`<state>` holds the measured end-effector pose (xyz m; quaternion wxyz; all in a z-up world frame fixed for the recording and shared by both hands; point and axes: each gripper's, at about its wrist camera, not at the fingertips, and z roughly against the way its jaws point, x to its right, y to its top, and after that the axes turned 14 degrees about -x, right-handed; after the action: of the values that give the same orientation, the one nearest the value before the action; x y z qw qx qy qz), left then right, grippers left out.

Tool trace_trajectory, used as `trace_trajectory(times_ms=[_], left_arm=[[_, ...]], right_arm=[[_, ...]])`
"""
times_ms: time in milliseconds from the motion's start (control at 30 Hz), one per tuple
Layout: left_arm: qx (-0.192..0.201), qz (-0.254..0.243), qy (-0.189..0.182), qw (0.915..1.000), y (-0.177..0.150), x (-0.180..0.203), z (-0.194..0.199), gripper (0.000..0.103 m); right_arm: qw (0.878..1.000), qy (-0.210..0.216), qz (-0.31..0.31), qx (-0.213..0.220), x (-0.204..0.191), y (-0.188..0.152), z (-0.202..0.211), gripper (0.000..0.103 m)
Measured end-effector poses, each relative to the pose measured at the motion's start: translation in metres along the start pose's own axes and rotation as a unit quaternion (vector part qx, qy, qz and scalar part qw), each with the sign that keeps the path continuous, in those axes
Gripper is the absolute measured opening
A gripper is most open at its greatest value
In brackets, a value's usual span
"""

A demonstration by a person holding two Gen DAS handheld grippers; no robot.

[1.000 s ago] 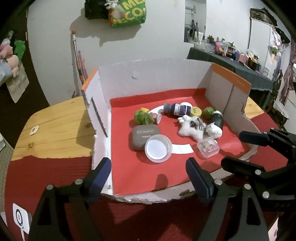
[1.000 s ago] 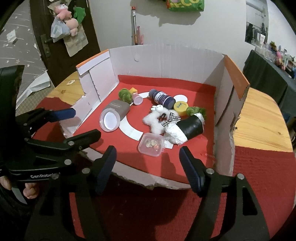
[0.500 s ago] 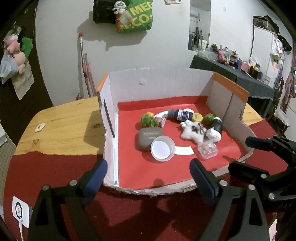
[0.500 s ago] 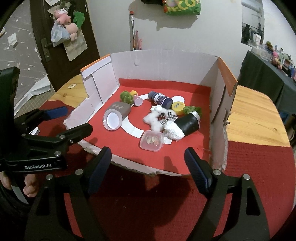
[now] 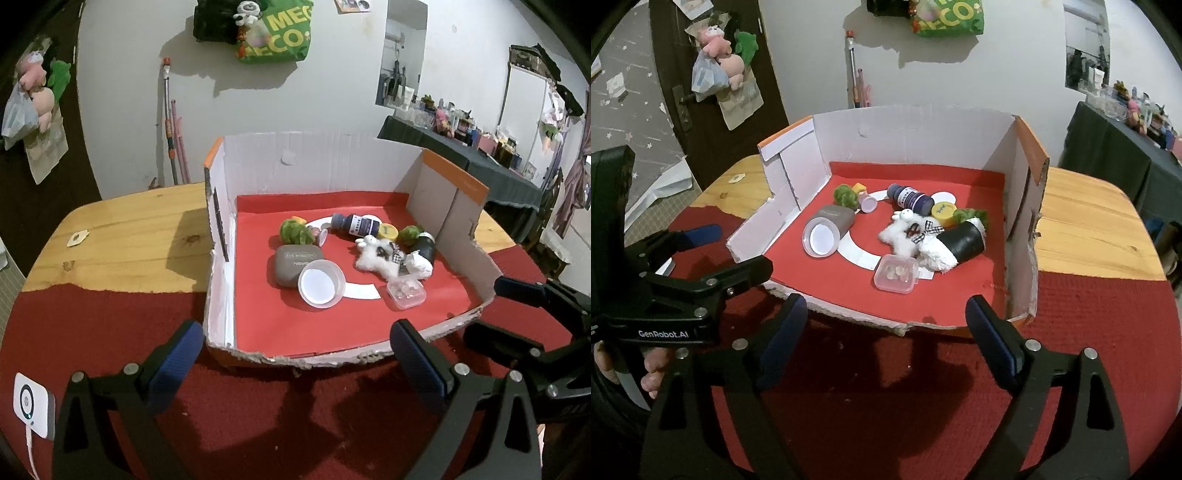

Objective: Organize objects

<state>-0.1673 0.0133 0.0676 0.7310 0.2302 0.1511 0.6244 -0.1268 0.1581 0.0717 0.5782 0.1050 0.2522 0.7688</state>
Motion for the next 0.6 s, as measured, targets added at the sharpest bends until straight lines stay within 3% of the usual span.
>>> trace_trajectory(times_ms=[167, 600], left_arm=[[-0.001, 0.009, -0.014, 0.9999, -0.008, -0.004, 0.001, 0.103], [-0.012, 0.014, 0.003, 0.9998, -0.028, -0.002, -0.003, 0.103]], right_arm=[[1.0, -0.004, -0.017, -0.006, 0.002, -0.006, 0.001, 0.097], [1.0, -0.007, -0.027, 0.011, 0.0, -0.027, 0.004, 0.097]])
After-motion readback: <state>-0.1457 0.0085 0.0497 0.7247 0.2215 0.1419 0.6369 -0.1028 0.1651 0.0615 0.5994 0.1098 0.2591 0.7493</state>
